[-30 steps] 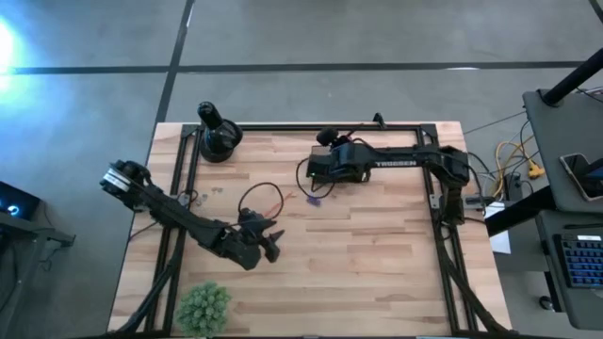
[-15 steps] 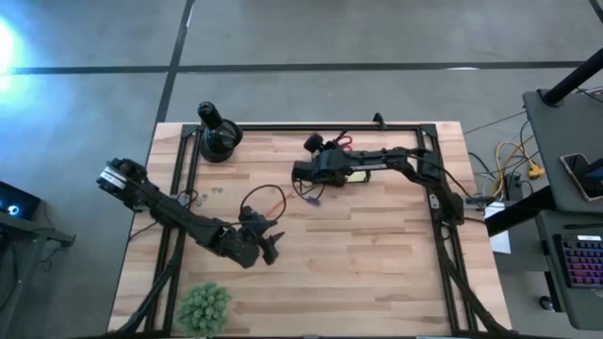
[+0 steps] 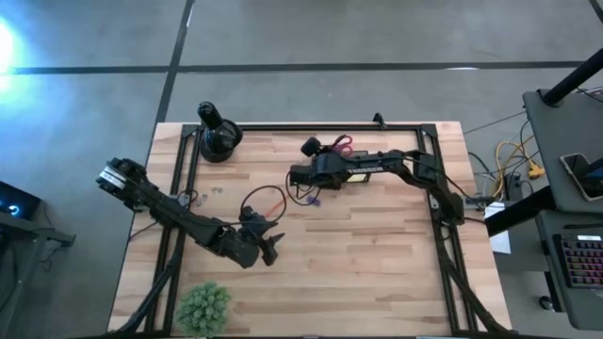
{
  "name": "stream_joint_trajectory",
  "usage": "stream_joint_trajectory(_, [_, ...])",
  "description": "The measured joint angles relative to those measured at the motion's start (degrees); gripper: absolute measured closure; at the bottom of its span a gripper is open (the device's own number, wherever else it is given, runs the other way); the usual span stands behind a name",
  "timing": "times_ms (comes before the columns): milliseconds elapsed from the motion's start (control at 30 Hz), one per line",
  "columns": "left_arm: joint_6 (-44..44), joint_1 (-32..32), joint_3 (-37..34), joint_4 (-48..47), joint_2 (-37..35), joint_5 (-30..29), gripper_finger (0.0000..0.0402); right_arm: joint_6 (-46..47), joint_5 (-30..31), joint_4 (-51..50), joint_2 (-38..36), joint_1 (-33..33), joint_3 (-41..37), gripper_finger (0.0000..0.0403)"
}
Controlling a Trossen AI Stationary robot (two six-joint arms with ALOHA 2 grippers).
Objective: Pick and place office supplies into organizer
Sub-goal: Put the top black pen into the desk organizer, then put the eraser into the desk organizer
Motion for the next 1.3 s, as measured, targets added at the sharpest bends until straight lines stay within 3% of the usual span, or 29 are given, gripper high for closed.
stream_joint_trajectory(167, [0.0, -0.1, 0.0, 0.0, 0.0, 0.1, 0.0224, 6.0, -0.7, 0.2, 0.0, 0.2, 0.1, 0.0373])
stream_joint_trajectory(533, [0.0, -0.7, 0.0, 0.0, 0.0, 0.2, 0.0224, 13.2, -2.5, -6.2, -1.2, 1.5, 0.2, 0.0225])
stream_joint_trajectory(767, [0.0, -0.7, 0.1, 0.5, -0.3, 1.6, 0.0224, 31.8, -4.9, -15.0, -12.1, 8.0, 0.2, 0.0191])
stream_joint_trajectory(833, [-0.1, -0.7, 0.1, 0.5, -0.4, 2.1, 0.0224, 44.5, -12.1, -14.8, -16.5, 10.6, 0.5, 0.0189])
stream_joint_trajectory(900, [-0.1, -0.7, 0.2, 0.5, -0.7, 3.6, 0.0224, 65.5, -32.8, -10.2, -20.1, 11.3, -0.1, 0.0190])
stream_joint_trajectory(933, [-0.2, -0.7, 0.2, 0.5, -1.0, 4.4, 0.0224, 72.9, -40.1, -5.8, -21.5, 11.2, -2.0, 0.0191])
stream_joint_trajectory(1067, [-1.6, -0.8, 0.3, 0.0, -1.7, 7.7, 0.0224, 78.0, -40.2, 11.8, -23.5, 10.0, -12.5, 0.0193])
stream_joint_trajectory(1167, [-1.7, -0.9, 0.3, -0.9, -2.6, 9.1, 0.0224, 80.9, -48.6, 17.0, -22.6, 7.4, -18.4, 0.0193])
stream_joint_trajectory(1300, [-1.8, -1.2, 0.2, -1.9, -3.6, 9.4, 0.0224, 80.8, -48.1, 24.8, -19.4, 6.1, -24.5, 0.0193])
